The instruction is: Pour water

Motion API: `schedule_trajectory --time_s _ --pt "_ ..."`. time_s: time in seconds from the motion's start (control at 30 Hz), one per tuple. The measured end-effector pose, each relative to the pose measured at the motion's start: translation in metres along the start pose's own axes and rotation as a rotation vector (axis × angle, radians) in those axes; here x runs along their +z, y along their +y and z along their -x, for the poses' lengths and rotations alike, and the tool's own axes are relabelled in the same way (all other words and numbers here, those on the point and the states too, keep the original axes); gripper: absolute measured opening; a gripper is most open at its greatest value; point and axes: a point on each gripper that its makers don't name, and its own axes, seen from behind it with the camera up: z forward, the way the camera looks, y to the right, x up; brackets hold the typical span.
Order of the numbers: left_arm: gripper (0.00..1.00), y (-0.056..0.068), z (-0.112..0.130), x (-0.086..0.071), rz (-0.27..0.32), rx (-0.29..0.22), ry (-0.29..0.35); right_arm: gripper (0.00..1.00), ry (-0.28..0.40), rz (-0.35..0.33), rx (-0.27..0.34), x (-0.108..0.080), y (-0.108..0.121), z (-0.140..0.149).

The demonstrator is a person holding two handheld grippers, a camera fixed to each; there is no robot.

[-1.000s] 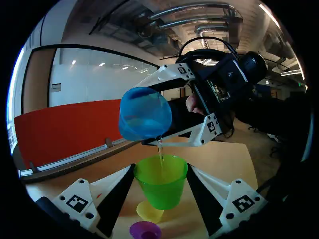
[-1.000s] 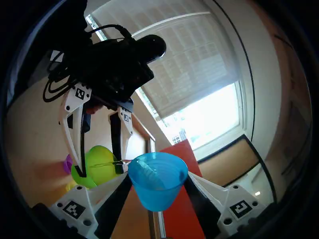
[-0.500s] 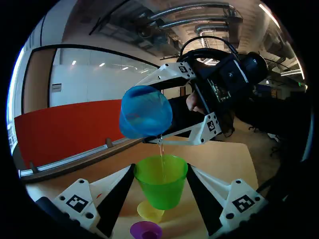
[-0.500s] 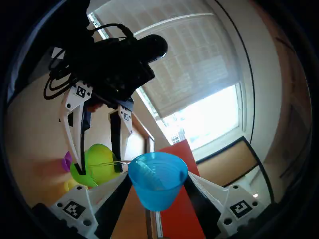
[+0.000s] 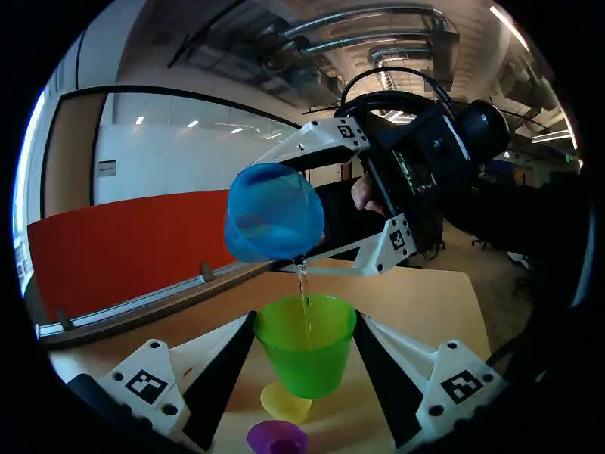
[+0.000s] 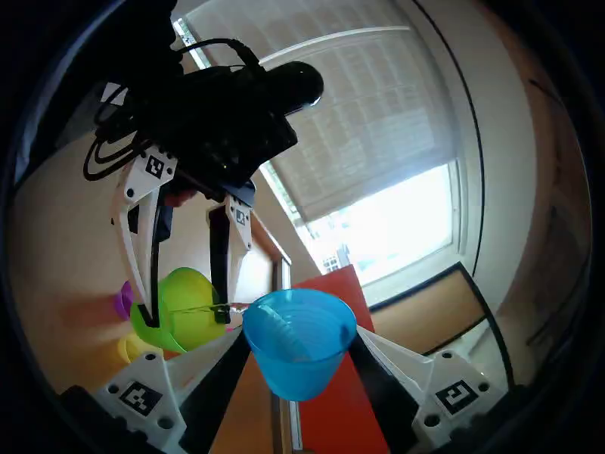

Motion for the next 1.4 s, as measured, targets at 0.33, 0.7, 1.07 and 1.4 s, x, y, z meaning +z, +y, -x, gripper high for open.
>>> schedule_trajectory --time_s 0.33,0.7,1.07,1.4 --pt "0.9 0.0007 0.0012 0.0006 0.001 0.0 -0.001 0.9 -0.007 0.002 -0.016 -0.0003 0.0013 0.003" --pt "0.9 0.0012 0.0013 0.0007 0.001 0.005 -0.002 0.9 -0.012 0.003 -0.031 -0.0027 0.0036 0.0051" --pt "0.9 0.0019 -0.0014 0.0 0.0 0.01 0.0 0.9 -0.017 0.011 -0.051 -0.0042 0.007 0.0061" --pt "0.9 0.003 -0.0017 -0.0003 0.0 0.014 0.001 0.9 -0.017 0.016 -0.065 -0.0046 0.0088 0.0045"
